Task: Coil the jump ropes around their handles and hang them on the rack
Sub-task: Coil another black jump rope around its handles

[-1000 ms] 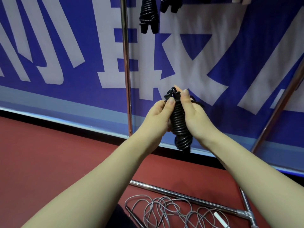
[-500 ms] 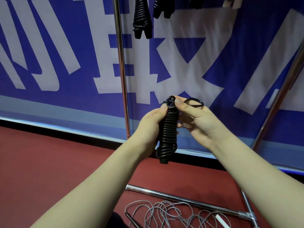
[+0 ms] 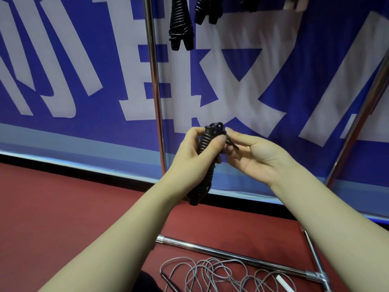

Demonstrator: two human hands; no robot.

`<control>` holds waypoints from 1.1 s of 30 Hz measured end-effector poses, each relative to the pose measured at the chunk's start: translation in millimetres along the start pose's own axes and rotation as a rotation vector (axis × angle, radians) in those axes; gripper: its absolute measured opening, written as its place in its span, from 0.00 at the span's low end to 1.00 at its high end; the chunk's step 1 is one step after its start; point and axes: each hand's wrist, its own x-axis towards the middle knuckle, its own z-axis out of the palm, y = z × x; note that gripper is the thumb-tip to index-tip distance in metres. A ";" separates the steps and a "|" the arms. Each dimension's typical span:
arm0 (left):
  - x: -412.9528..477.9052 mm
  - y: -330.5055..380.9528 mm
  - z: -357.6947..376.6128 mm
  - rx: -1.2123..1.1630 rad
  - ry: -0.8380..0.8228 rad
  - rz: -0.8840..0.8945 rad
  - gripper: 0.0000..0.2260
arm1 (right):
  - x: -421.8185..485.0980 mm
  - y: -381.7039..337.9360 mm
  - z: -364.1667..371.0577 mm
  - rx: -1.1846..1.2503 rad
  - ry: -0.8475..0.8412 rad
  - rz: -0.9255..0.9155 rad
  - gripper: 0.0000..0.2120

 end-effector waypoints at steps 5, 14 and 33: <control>-3.4 -0.9 -7.9 0.287 -0.032 0.157 0.08 | -2.0 3.5 0.8 -0.302 0.169 0.174 0.25; 1.1 -13.8 -16.6 0.728 -0.160 0.330 0.14 | -2.7 8.4 6.8 -0.573 0.201 -0.063 0.08; 5.5 -18.0 -23.0 0.334 0.074 0.184 0.08 | 13.1 25.2 15.8 0.061 0.216 -0.078 0.05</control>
